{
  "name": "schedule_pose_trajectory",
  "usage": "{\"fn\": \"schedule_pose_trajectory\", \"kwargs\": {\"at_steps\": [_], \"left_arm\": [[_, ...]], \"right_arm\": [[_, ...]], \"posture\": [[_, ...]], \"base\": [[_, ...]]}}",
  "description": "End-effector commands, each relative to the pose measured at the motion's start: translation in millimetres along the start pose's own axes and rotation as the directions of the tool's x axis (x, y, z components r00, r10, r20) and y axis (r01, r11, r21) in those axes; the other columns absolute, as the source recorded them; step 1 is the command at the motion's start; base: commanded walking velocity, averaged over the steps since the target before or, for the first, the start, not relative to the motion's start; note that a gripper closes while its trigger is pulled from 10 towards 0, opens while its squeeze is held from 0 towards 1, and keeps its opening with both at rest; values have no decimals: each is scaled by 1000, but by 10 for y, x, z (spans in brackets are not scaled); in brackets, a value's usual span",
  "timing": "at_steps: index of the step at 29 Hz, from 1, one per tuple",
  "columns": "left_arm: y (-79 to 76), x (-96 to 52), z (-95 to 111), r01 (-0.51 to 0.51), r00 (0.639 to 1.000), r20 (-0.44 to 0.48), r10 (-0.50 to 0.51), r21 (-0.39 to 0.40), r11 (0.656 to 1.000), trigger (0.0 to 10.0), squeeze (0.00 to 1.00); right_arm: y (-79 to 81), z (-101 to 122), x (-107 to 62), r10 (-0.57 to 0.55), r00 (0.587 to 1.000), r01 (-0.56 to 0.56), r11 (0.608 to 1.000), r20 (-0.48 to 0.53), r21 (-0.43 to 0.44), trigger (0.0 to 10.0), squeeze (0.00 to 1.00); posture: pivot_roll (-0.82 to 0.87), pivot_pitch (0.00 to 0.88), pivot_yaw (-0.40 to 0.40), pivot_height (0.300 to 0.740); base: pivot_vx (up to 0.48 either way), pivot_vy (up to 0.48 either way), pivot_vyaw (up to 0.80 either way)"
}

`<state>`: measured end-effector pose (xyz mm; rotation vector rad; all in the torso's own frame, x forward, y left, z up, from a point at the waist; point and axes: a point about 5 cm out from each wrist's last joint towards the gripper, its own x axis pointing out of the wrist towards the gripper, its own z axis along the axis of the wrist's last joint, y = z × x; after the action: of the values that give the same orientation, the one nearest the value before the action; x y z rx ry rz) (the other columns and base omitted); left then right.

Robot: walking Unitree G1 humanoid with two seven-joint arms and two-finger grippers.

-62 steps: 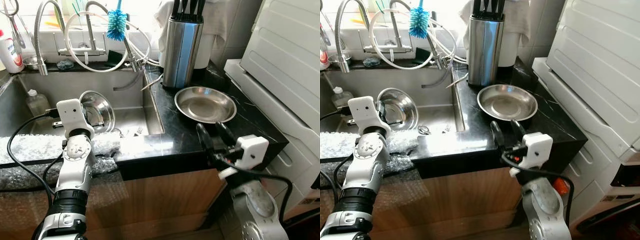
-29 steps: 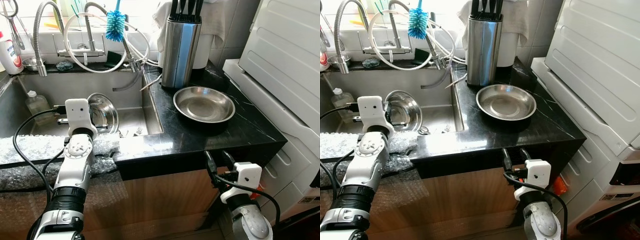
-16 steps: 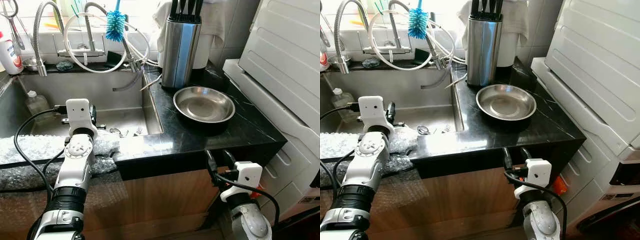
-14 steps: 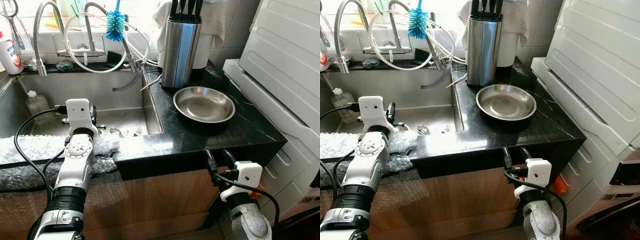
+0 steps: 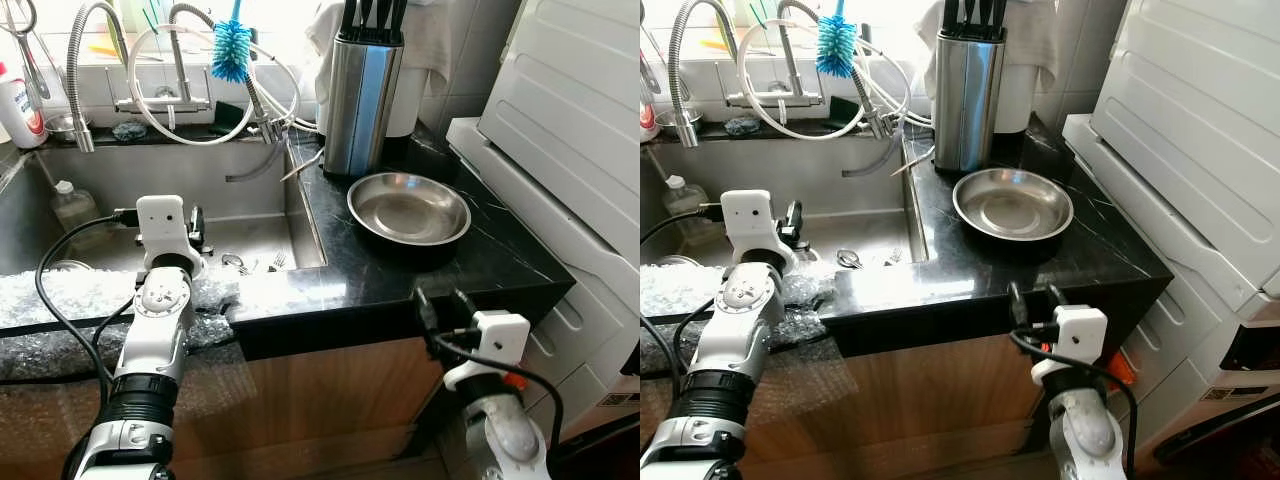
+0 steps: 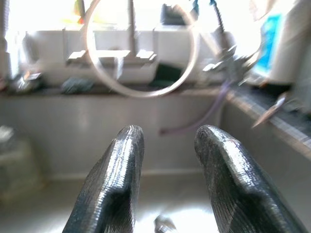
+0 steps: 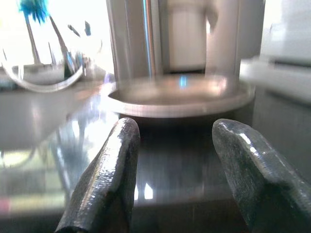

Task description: Kitchen organization

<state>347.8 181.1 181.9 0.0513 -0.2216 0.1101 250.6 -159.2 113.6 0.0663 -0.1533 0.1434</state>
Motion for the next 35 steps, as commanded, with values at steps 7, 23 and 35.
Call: {"fn": "schedule_pose_trajectory", "kwargs": {"at_steps": [7,23,35], "left_arm": [[-106,-25,227,61,991,122,-53,-58,996,10000,0],[-217,-151,336,122,977,186,-104,-91,988,10000,0],[-259,-158,323,139,977,174,-120,-101,985,10000,0]], "right_arm": [[99,504,277,22,987,-20,1000,162,-14,10000,0],[195,781,456,26,976,-23,1000,217,-18,10000,0],[238,788,447,45,975,-40,999,220,-30,10000,0]], "posture": [[-156,0,-39,740],[-149,0,-40,740],[-150,0,-32,740]], "base": [[0,0,0],[0,0,0],[196,0,198]]}}
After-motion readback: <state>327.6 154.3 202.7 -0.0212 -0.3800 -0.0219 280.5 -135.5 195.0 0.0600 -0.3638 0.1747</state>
